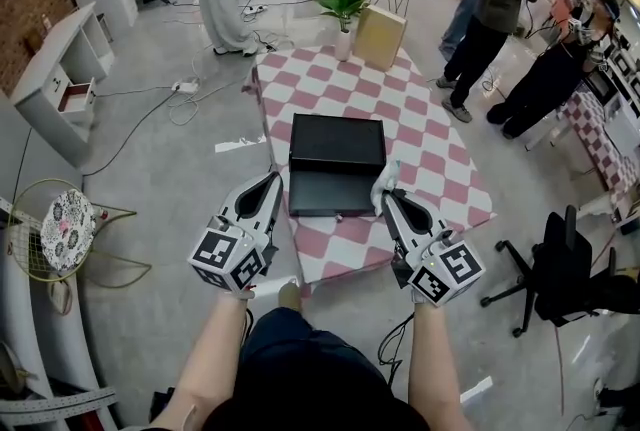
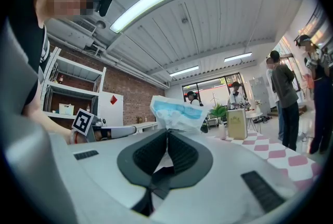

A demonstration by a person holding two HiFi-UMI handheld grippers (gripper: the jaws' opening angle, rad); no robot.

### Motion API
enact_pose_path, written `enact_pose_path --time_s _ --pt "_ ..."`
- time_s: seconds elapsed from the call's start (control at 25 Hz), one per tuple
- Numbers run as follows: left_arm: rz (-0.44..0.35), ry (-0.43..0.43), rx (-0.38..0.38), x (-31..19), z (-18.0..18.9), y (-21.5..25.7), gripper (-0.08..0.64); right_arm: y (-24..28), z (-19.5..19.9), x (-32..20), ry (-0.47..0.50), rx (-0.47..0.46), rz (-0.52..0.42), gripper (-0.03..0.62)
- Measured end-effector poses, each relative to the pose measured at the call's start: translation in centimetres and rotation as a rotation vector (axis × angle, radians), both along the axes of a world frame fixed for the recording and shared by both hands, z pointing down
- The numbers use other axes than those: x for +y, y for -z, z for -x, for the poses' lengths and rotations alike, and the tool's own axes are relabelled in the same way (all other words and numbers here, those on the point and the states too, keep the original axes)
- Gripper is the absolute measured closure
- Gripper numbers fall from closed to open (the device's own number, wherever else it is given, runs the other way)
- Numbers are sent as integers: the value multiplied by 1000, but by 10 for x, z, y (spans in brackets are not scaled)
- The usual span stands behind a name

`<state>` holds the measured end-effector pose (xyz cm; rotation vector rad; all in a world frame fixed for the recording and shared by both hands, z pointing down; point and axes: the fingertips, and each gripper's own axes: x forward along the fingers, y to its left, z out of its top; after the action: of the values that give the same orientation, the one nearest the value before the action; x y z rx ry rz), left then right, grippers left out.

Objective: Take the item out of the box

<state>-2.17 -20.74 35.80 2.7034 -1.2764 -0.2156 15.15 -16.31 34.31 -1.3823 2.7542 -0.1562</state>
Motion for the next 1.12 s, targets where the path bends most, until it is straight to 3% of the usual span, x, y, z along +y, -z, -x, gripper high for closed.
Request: enact_pose_path --time_s 1.12 --pt "45 11 -5 -26 12 -22 560 -20 10 -26 14 -9 38 580"
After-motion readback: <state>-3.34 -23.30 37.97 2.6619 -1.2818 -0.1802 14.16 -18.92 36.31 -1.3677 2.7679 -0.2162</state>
